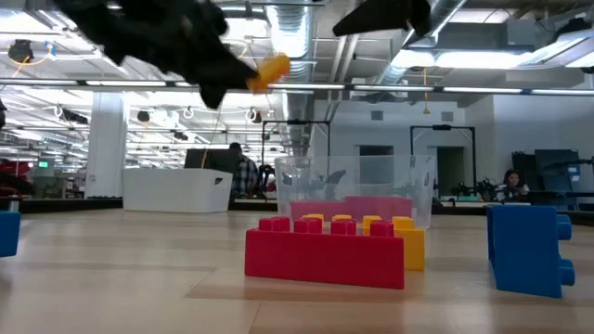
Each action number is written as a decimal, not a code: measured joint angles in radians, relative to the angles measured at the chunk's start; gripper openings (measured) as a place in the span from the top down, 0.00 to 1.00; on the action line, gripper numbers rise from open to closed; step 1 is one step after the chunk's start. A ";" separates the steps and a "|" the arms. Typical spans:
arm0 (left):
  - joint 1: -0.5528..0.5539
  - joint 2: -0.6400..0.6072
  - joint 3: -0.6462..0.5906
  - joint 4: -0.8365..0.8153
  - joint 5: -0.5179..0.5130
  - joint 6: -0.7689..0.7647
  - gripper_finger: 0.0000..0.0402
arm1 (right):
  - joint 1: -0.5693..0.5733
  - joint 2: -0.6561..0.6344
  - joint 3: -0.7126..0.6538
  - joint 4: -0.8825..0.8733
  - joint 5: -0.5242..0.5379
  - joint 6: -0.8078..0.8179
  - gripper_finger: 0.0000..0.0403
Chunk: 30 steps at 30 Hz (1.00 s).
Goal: Sort & place blocks by color
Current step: Put the yellow game piece into the black bin
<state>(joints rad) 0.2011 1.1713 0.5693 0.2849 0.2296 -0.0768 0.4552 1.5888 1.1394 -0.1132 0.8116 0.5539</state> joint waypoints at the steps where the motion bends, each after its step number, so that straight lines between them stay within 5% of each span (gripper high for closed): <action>1: -0.036 -0.030 -0.044 0.071 -0.007 -0.028 0.75 | -0.006 0.005 0.000 -0.003 -0.002 0.002 0.25; 6: -0.206 -0.107 -0.190 0.268 -0.112 -0.105 0.75 | -0.038 0.003 -0.001 0.017 -0.016 0.018 0.25; 13: -0.365 -0.089 -0.216 0.317 -0.297 -0.101 0.75 | -0.077 0.042 -0.002 0.165 -0.083 -0.028 0.25; 19: -0.401 -0.090 -0.215 0.397 -0.284 -0.093 0.75 | -0.089 0.141 -0.002 0.474 -0.182 -0.242 0.25; 30: -0.415 -0.092 -0.214 0.407 -0.247 -0.078 0.75 | -0.154 0.200 -0.002 0.618 -0.265 -0.298 0.25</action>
<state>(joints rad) -0.2144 1.0790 0.3553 0.6915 -0.0171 -0.1543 0.3013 1.7884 1.1370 0.5044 0.5467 0.2559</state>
